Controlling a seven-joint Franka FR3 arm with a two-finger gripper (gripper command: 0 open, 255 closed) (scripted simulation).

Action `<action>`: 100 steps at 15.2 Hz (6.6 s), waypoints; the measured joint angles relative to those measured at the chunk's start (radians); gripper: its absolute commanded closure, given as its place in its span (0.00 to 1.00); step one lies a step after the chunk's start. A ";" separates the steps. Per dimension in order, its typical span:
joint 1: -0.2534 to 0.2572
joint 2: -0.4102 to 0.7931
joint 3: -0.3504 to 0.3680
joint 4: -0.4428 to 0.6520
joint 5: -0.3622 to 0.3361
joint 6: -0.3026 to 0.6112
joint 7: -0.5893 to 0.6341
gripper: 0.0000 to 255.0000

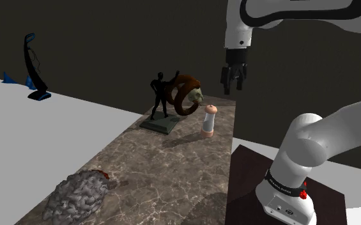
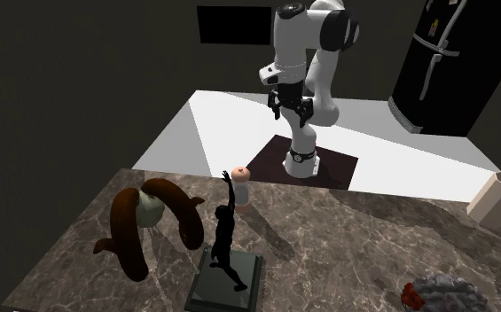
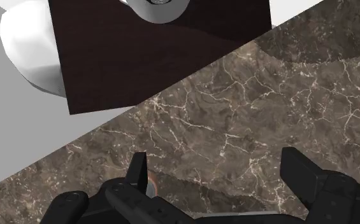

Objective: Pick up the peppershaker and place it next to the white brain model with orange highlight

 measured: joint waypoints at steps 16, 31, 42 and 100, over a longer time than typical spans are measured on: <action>-0.028 0.176 -0.198 -0.216 -0.133 0.606 -0.304 0.00; -0.021 0.311 -0.251 -0.274 -0.136 0.843 -0.368 0.00; -0.022 0.312 -0.251 -0.274 -0.136 0.844 -0.369 1.00; 0.039 0.287 -0.089 0.380 -0.065 0.160 -0.222 1.00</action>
